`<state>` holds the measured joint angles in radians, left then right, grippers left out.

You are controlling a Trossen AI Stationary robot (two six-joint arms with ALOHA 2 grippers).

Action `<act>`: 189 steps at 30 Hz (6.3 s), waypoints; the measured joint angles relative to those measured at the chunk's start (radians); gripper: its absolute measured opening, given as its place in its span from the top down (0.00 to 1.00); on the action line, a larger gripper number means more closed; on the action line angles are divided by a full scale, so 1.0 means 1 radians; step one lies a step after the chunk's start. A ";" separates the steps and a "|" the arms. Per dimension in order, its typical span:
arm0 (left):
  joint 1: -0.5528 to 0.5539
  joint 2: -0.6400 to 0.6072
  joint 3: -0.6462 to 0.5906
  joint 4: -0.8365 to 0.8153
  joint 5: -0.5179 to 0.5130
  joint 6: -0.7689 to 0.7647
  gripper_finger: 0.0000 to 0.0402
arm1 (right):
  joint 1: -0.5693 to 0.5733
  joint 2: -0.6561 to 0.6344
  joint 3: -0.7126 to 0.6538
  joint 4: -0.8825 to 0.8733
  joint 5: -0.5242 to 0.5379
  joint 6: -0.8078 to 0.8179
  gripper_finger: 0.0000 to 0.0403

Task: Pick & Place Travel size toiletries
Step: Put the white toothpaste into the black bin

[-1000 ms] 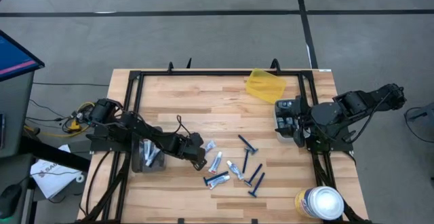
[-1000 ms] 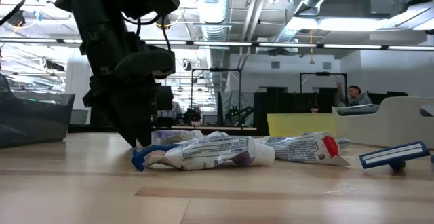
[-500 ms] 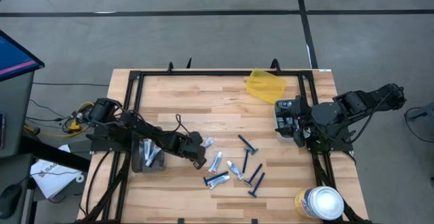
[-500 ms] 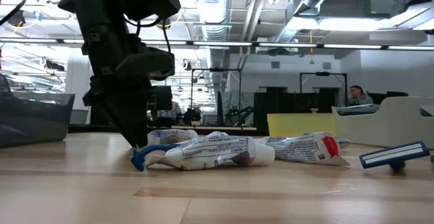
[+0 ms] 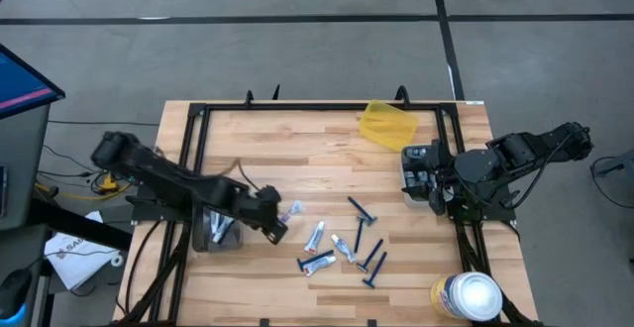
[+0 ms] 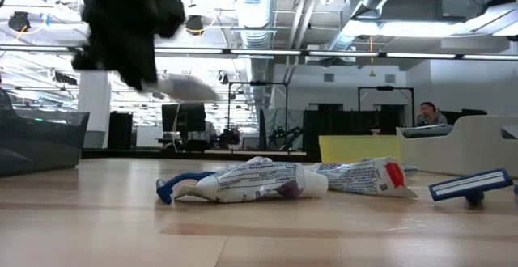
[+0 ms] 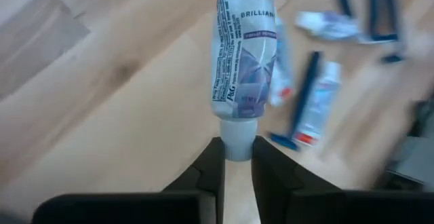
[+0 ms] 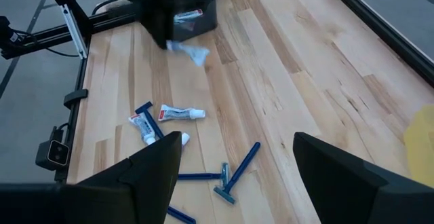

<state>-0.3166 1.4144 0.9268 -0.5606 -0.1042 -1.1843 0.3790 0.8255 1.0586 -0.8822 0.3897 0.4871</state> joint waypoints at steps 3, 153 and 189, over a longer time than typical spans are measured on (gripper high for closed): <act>-0.016 -0.121 0.001 -0.085 0.006 -0.057 0.90 | 0.000 0.000 0.000 0.000 0.001 0.000 0.32; 0.047 0.588 0.279 0.267 -0.299 0.260 0.51 | -0.072 0.000 0.000 -0.016 0.002 -0.045 0.32; 0.089 0.333 0.242 0.174 -0.122 1.196 0.53 | -0.072 0.000 0.000 -0.022 0.000 -0.053 0.32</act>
<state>-0.2280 1.7474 1.1693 -0.3866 -0.2257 0.0119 0.3073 0.8257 1.0584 -0.9043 0.3901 0.4343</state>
